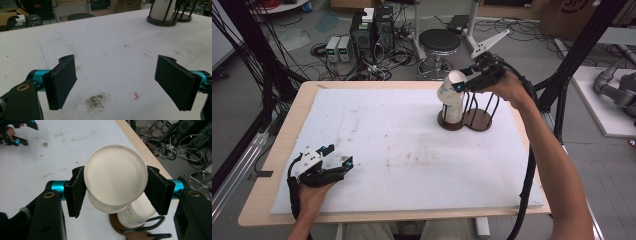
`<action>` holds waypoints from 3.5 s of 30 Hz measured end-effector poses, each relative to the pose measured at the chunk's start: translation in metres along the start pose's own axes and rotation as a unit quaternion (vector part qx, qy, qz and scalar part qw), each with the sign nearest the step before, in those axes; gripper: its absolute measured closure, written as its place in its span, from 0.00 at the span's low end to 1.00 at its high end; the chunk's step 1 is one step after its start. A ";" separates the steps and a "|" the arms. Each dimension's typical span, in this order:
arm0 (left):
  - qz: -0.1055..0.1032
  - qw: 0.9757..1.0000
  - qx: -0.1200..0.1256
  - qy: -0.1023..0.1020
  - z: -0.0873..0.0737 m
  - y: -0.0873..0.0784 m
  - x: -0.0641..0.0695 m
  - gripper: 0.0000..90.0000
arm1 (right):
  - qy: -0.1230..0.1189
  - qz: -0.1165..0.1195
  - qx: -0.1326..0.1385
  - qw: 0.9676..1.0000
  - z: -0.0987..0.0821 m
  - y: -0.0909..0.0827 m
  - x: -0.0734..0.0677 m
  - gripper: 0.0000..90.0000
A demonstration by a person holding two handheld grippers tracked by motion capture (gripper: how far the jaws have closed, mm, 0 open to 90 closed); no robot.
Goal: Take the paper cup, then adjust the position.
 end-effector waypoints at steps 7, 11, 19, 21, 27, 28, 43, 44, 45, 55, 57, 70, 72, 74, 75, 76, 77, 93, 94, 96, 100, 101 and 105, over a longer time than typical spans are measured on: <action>-0.001 1.000 -0.002 0.001 0.000 0.000 0.000 0.19 | 0.010 0.001 0.047 0.999 -0.012 -0.013 -0.038 0.42; -0.002 1.000 0.000 0.000 0.000 0.000 0.000 0.19 | 0.016 -0.005 0.073 0.997 -0.021 -0.021 -0.058 0.42; -0.003 1.000 -0.004 -0.003 0.000 0.001 -0.001 0.19 | 0.020 -0.001 0.102 0.995 -0.042 -0.020 -0.089 0.42; -0.004 1.000 -0.006 -0.002 0.000 0.001 -0.001 0.19 | 0.025 0.004 0.110 0.994 -0.047 -0.016 -0.096 0.42; -0.007 1.000 -0.010 -0.009 -0.001 0.002 -0.001 0.19 | 0.038 0.022 0.139 0.989 -0.065 0.001 -0.117 0.42; -0.006 1.000 -0.008 -0.008 -0.001 0.001 -0.001 0.19 | 0.041 0.028 0.142 0.989 -0.068 0.005 -0.119 0.42; -0.007 1.000 -0.004 -0.007 0.000 0.001 -0.001 0.19 | 0.044 0.094 0.175 0.979 -0.080 0.037 -0.138 0.42; -0.007 1.000 -0.004 -0.007 0.000 0.000 -0.001 0.19 | 0.042 0.097 0.179 0.978 -0.080 0.037 -0.138 0.42; -0.006 1.000 -0.004 -0.008 0.000 0.000 -0.001 0.19 | 0.043 0.100 0.178 0.978 -0.081 0.038 -0.139 0.42; -0.007 1.000 -0.005 -0.010 0.000 0.000 -0.001 0.19 | 0.033 0.121 0.175 0.977 -0.087 0.043 -0.141 0.42; -0.009 1.000 -0.004 -0.013 0.000 0.001 -0.002 0.19 | 0.030 0.121 0.175 0.977 -0.088 0.044 -0.139 0.42; -0.016 1.000 0.004 -0.015 0.000 -0.001 -0.002 0.19 | 0.037 0.125 0.182 0.975 -0.089 0.044 -0.136 0.42; -0.016 1.000 0.004 -0.016 0.000 -0.001 -0.002 0.19 | 0.037 0.126 0.180 0.975 -0.089 0.044 -0.136 0.42; -0.019 1.000 0.003 -0.015 0.000 -0.001 -0.002 0.19 | 0.037 0.127 0.180 0.975 -0.089 0.045 -0.136 0.42; -0.022 1.000 0.003 -0.015 0.000 -0.001 -0.002 0.19 | 0.037 0.125 0.180 0.975 -0.089 0.045 -0.136 0.42; -0.028 1.000 0.002 -0.015 0.000 -0.001 -0.002 0.19 | 0.036 0.125 0.180 0.975 -0.089 0.046 -0.136 0.42; -0.031 0.999 0.001 -0.017 0.000 -0.001 -0.002 0.19 | 0.037 0.128 0.181 0.974 -0.089 0.046 -0.136 0.42; -0.220 0.974 0.021 -0.042 0.035 0.008 0.009 0.19 | 0.036 0.139 0.192 0.971 -0.088 0.045 -0.136 0.42; -0.231 0.972 0.020 -0.040 0.037 0.009 0.010 0.19 | 0.036 0.140 0.193 0.970 -0.087 0.045 -0.136 0.42; -0.257 0.966 0.016 -0.037 0.042 0.012 0.014 0.19 | 0.035 0.141 0.194 0.970 -0.087 0.044 -0.136 0.42; -0.296 0.954 0.015 -0.037 0.050 0.017 0.019 0.19 | 0.033 0.143 0.197 0.969 -0.086 0.045 -0.136 0.42; -0.300 0.953 0.015 -0.036 0.051 0.018 0.019 0.19 | 0.033 0.144 0.196 0.969 -0.086 0.045 -0.136 0.42; -0.319 0.947 0.019 -0.035 0.055 0.024 0.022 0.19 | 0.032 0.148 0.197 0.969 -0.085 0.045 -0.137 0.42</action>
Point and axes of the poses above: each handheld gripper's, and its own axes: y roughly forward along the jaws, z roughly out of its top, x roughly to its right, the point moved 5 cm from there along y, roughly forward along the jaws, and after that the axes turned 12 degrees about x, right-handed, at the moved point
